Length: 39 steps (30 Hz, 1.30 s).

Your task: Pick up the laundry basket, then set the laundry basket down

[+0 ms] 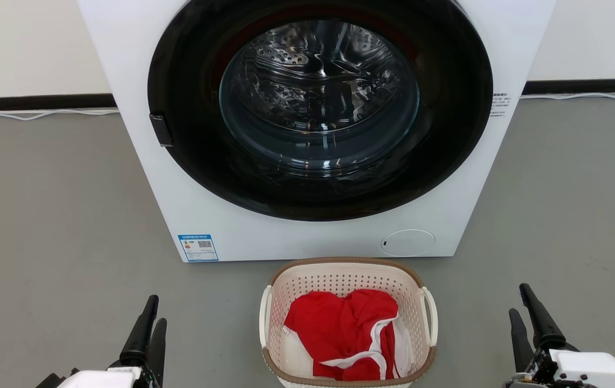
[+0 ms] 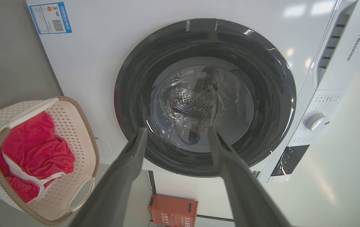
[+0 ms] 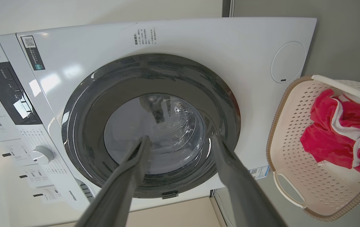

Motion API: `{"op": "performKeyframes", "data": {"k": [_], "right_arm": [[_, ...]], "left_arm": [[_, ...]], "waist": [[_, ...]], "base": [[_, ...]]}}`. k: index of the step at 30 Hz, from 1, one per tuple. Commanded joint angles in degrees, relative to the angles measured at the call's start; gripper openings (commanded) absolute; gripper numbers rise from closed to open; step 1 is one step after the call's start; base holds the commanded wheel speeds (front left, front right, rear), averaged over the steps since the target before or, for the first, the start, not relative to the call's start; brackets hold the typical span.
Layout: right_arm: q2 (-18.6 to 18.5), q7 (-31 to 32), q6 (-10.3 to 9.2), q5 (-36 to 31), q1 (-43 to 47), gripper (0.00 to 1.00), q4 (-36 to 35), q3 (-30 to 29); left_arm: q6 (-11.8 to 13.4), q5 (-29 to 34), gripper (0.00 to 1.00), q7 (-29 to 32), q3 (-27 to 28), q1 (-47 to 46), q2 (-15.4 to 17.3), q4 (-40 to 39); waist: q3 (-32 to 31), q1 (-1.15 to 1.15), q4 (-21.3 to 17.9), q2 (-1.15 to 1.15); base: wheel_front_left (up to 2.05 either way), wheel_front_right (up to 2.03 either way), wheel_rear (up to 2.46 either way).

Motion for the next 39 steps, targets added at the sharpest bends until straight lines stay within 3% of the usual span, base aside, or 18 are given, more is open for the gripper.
{"op": "performKeyframes", "data": {"k": [1,15,39], "right_arm": [[-0.48,-0.81,0.07,-0.61,-1.27,1.0,-1.89,0.36],[-0.59,-2.98,0.12,-6.62,-0.55,1.0,-3.79,0.79],[-1.6,-7.19,0.21,-34.74,-0.73,1.0,-6.81,2.01]], "left_arm": [[-0.05,0.46,1.0,-0.51,-0.05,-1.41,0.36,-1.84],[-0.07,3.91,1.0,-2.72,-0.81,-0.97,0.47,-2.23],[1.41,25.05,1.0,-6.99,-1.76,-0.84,0.7,-3.63]], "waist": [[0.03,-0.01,-0.01,0.0],[0.03,-0.01,-0.13,0.0],[0.09,-0.01,-0.38,0.0]], "base": [[0.0,0.0,0.0],[0.0,0.0,0.0],[0.0,0.0,0.0]]}}
